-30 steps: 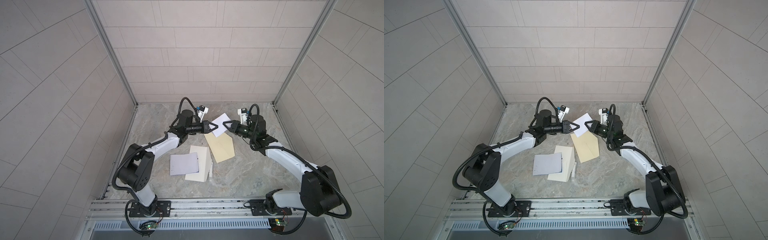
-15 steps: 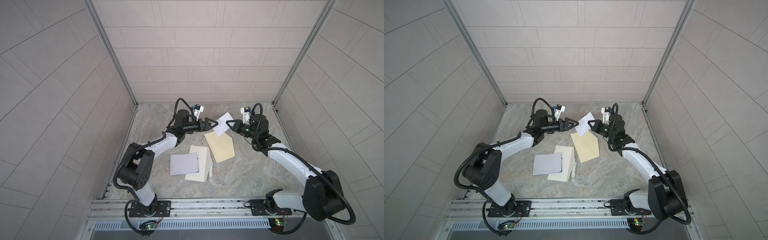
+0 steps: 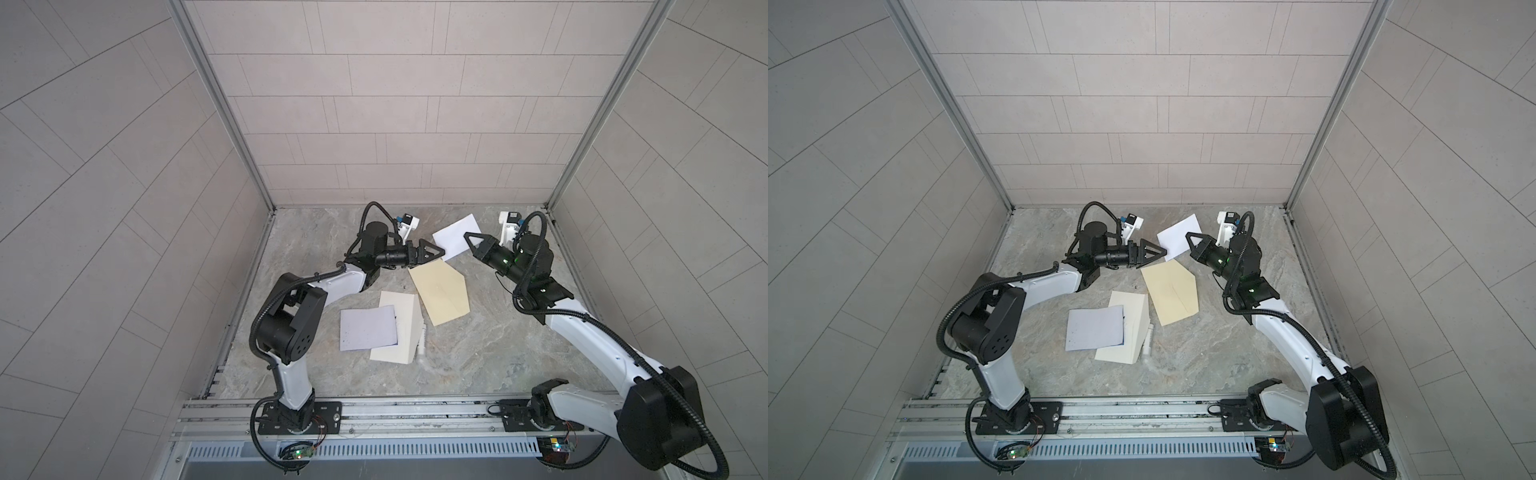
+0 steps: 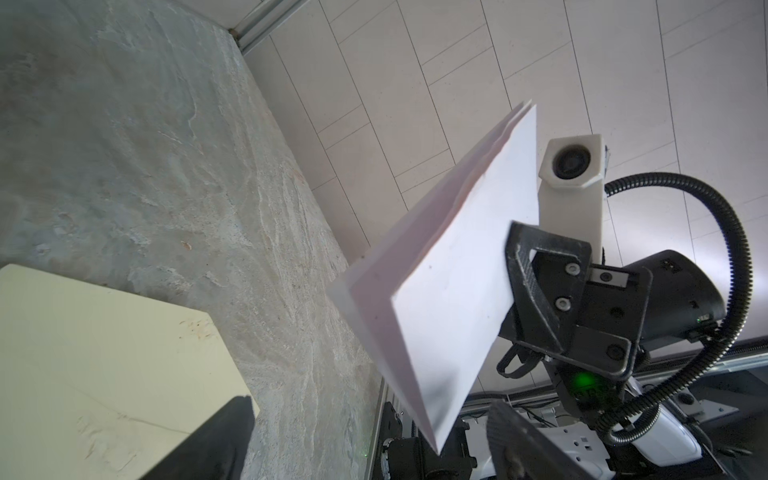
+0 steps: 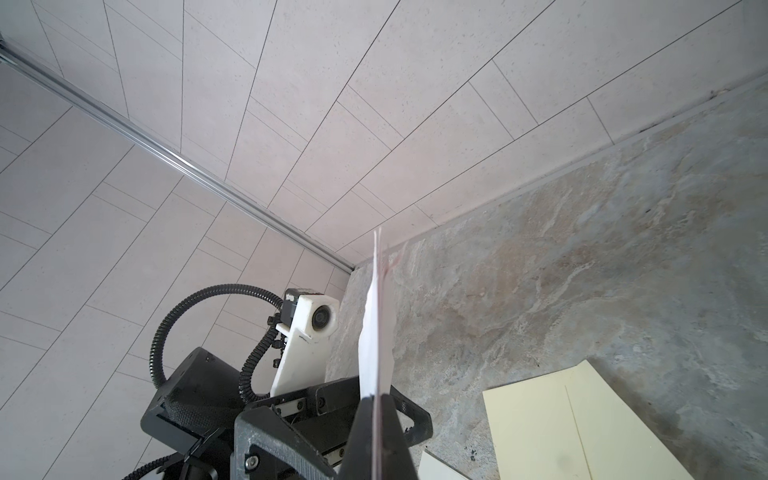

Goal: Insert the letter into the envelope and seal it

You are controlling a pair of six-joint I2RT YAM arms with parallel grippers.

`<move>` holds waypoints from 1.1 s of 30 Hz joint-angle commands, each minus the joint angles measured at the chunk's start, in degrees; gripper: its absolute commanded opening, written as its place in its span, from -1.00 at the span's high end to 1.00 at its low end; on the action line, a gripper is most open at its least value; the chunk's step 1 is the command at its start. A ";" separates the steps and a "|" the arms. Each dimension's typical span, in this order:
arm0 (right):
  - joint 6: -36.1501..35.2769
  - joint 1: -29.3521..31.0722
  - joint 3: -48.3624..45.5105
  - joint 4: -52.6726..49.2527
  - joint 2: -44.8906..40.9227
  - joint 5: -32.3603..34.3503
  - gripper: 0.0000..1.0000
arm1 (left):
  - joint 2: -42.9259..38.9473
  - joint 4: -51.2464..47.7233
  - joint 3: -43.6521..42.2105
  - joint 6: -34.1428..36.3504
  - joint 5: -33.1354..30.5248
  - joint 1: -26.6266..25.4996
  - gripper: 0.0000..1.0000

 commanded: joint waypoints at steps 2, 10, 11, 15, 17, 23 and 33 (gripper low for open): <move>0.40 0.92 0.78 1.43 0.06 1.38 1.00 | 2.71 14.70 2.89 -8.82 2.79 -0.30 -0.68; -0.29 2.75 0.88 0.27 1.75 2.84 1.00 | 4.08 21.22 3.99 -13.11 1.38 -0.30 0.72; -0.51 2.79 0.87 -0.22 1.62 2.93 1.00 | 3.45 19.18 3.76 -11.30 0.99 -0.30 0.96; -4.86 2.60 1.68 -7.85 -0.30 2.57 0.77 | -1.12 4.59 2.87 0.96 0.89 0.29 1.00; -10.33 1.55 3.77 -16.45 -2.05 1.16 0.09 | -3.66 -6.35 3.15 9.82 1.91 0.83 1.00; -26.24 -6.42 7.70 -34.39 -6.99 -8.22 -0.26 | -9.39 -60.39 11.80 54.02 -0.73 0.49 1.00; -41.06 -3.93 15.81 -49.24 -0.60 -33.32 -0.25 | -10.91 -91.04 16.79 87.62 0.22 -2.37 1.00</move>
